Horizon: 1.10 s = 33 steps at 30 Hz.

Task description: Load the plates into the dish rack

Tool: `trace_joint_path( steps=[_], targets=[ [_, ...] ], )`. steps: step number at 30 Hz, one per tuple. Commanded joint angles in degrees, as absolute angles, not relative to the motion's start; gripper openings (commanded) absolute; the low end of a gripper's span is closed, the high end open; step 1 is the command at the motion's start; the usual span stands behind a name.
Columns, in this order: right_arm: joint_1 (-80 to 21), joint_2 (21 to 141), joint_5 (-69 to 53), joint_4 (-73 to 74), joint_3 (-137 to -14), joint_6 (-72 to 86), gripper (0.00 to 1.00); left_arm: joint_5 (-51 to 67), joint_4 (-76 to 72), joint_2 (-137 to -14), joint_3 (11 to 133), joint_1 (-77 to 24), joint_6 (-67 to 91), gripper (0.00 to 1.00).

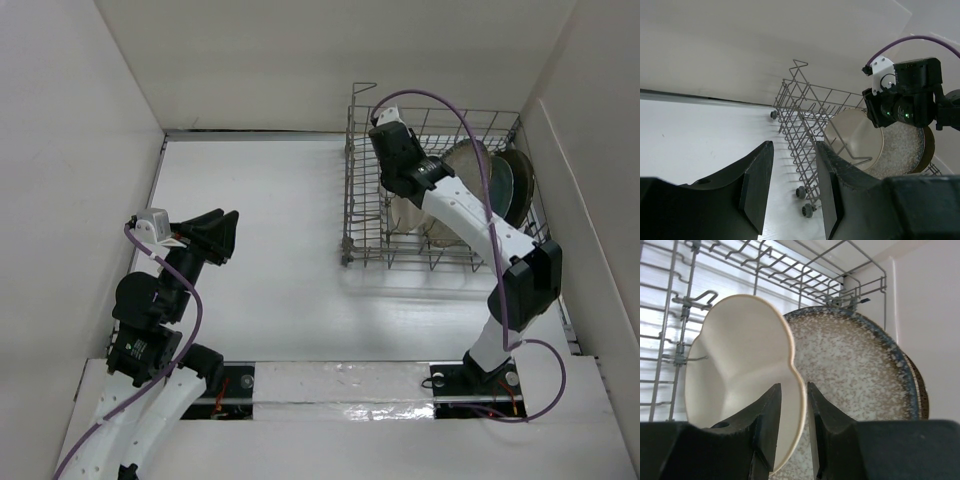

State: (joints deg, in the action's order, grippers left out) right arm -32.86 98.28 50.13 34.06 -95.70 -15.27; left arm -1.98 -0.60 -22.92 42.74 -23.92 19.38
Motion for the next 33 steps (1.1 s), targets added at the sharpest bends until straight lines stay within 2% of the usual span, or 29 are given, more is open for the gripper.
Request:
trace_joint_path(
  steps=[1, 3, 8, 10, 14, 16, 19, 21, 22, 23, 29, 31, 33],
  targets=[
    [-34.0, 97.7, 50.1, 30.6, -95.1, -13.7, 0.34, -1.7, -2.8, -22.9, 42.5, -24.2, 18.7, 0.36],
    [-34.0, 96.8, 49.7, 30.1, -95.4, -13.2, 0.35, -1.8, -2.8, -22.9, 42.5, -24.2, 18.7, 0.36],
    [-34.6, 91.0, 47.2, 27.7, -95.3, -10.2, 0.59, -2.2, -2.7, -23.5, 42.6, -24.2, 18.5, 0.37],
    [-34.6, 86.1, 45.0, 26.3, -94.1, -8.2, 0.64, -2.2, -2.6, -23.7, 42.7, -24.2, 18.5, 0.37],
    [-37.4, 73.9, 38.2, 18.8, -87.9, -4.1, 0.67, -0.7, -3.0, -25.1, 42.7, -24.2, 18.2, 0.4],
    [-39.7, 64.4, 32.6, 14.6, -80.7, -2.1, 0.67, -0.2, -3.3, -25.8, 42.5, -24.2, 17.9, 0.47],
    [-41.0, 54.4, 24.3, 7.4, -71.0, 1.8, 0.59, 2.5, -3.5, -27.4, 42.5, -24.2, 18.1, 0.56],
    [-41.0, 45.4, 20.6, 5.2, -66.3, 4.6, 0.31, 3.2, -3.8, -28.6, 42.5, -24.2, 18.4, 0.6],
    [-41.0, 42.7, 19.8, 4.8, -65.1, 5.3, 0.13, 3.1, -4.0, -28.8, 42.5, -24.2, 18.5, 0.6],
    [-41.0, 37.8, 19.2, 4.9, -64.4, 6.1, 0.0, 3.1, -4.0, -29.4, 42.6, -24.2, 18.8, 0.6],
    [-41.0, 26.8, 17.9, 7.0, -61.9, 9.8, 0.0, 2.1, -3.5, -29.9, 45.2, -24.2, 19.5, 0.62],
    [-41.0, 23.4, 21.0, 7.8, -61.4, 10.5, 0.08, 1.3, -3.1, -29.6, 46.7, -24.2, 19.7, 0.62],
    [-41.0, 21.0, 23.2, 8.3, -60.2, 10.5, 0.21, 0.4, -2.6, -28.8, 47.6, -24.2, 19.9, 0.62]
  ],
)
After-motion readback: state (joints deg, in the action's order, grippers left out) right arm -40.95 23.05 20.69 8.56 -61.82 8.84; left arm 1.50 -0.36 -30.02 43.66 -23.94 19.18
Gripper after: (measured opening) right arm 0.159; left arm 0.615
